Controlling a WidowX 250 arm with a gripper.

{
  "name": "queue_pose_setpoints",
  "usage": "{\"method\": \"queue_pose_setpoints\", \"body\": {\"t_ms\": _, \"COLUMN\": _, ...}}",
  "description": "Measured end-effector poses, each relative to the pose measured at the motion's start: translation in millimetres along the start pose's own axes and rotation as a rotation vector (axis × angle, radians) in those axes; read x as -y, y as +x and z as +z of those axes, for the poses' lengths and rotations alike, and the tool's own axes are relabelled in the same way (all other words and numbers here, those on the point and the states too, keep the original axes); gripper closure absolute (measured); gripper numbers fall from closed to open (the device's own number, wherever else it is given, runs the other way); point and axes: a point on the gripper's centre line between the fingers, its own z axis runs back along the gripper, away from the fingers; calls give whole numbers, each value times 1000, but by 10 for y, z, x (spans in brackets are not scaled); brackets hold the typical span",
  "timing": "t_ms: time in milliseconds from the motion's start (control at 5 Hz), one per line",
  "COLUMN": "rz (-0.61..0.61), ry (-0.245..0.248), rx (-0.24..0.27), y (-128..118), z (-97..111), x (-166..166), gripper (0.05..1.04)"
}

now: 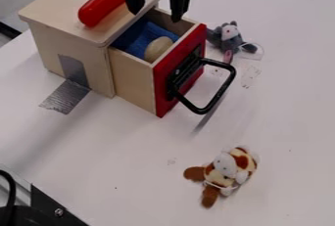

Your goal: Close the drawer

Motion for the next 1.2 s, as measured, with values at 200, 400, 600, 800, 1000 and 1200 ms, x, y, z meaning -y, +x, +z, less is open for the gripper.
{"method": "queue_pose_setpoints", "body": {"t_ms": 200, "rz": 2, "ry": -2, "rx": -32, "y": -39, "z": -87, "x": 0, "gripper": 83}}
{"method": "queue_pose_setpoints", "body": {"t_ms": 400, "rz": -25, "ry": -33, "rx": -35, "y": -69, "z": -193, "x": 237, "gripper": 83}}
{"method": "queue_pose_setpoints", "body": {"t_ms": 600, "rz": -56, "ry": -60, "rx": -19, "y": -56, "z": -263, "x": 468, "gripper": 83}}
{"method": "queue_pose_setpoints", "body": {"t_ms": 800, "rz": -86, "ry": -98, "rx": -9, "y": -27, "z": -356, "x": 624, "gripper": 83}}
{"method": "queue_pose_setpoints", "body": {"t_ms": 1000, "rz": -132, "ry": -125, "rx": 22, "y": 1, "z": -428, "x": 692, "gripper": 83}}
{"method": "queue_pose_setpoints", "body": {"t_ms": 1200, "rz": -170, "ry": -146, "rx": 24, "y": 41, "z": -571, "x": 747, "gripper": 83}}
